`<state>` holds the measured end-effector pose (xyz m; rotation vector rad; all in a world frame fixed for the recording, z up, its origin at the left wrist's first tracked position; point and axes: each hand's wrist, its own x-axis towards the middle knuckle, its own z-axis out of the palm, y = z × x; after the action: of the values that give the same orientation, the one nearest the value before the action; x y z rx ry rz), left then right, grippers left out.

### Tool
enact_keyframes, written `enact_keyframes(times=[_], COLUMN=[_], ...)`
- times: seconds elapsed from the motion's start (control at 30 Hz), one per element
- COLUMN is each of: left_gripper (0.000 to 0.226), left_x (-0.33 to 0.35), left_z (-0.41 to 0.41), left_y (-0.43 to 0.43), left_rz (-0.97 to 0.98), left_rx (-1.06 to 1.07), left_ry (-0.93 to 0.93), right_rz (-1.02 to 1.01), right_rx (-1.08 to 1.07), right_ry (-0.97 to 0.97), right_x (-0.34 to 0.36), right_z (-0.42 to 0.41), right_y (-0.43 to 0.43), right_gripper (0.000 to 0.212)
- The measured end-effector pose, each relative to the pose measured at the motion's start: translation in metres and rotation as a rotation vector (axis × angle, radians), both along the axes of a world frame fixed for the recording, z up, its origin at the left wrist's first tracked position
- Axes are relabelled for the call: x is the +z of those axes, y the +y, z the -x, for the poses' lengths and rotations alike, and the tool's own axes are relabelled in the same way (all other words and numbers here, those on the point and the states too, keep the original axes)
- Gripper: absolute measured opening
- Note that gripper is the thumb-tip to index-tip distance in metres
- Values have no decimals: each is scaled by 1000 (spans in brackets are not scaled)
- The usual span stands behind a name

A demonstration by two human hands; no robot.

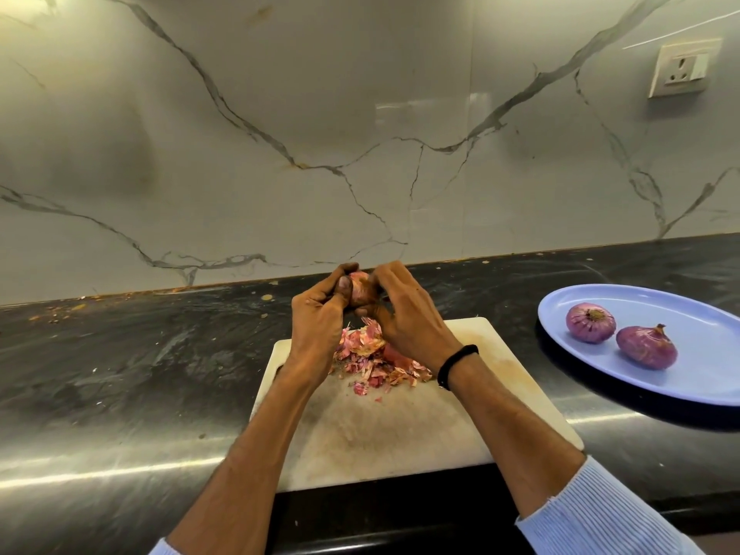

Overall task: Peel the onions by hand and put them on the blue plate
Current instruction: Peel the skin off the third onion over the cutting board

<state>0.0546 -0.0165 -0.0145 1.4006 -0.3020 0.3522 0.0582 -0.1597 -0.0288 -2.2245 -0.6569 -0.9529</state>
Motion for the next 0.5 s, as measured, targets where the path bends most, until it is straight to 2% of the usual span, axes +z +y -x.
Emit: enact_keyframes(times=[0.13, 0.33, 0.5], left_gripper=[27, 26, 26], left_x=[0, 1, 2], left_z=[-4, -3, -1], left_y=[3, 2, 2], left_rz=[41, 43, 18], left_rx=[21, 27, 14], left_ry=[0, -16, -34], right_rz=[-58, -221, -243], right_rx=[-14, 19, 4], right_ry=[22, 24, -32], right_x=[-2, 2, 4], right_z=[-3, -2, -2], right_y=[3, 5, 5], right_gripper=[17, 34, 27])
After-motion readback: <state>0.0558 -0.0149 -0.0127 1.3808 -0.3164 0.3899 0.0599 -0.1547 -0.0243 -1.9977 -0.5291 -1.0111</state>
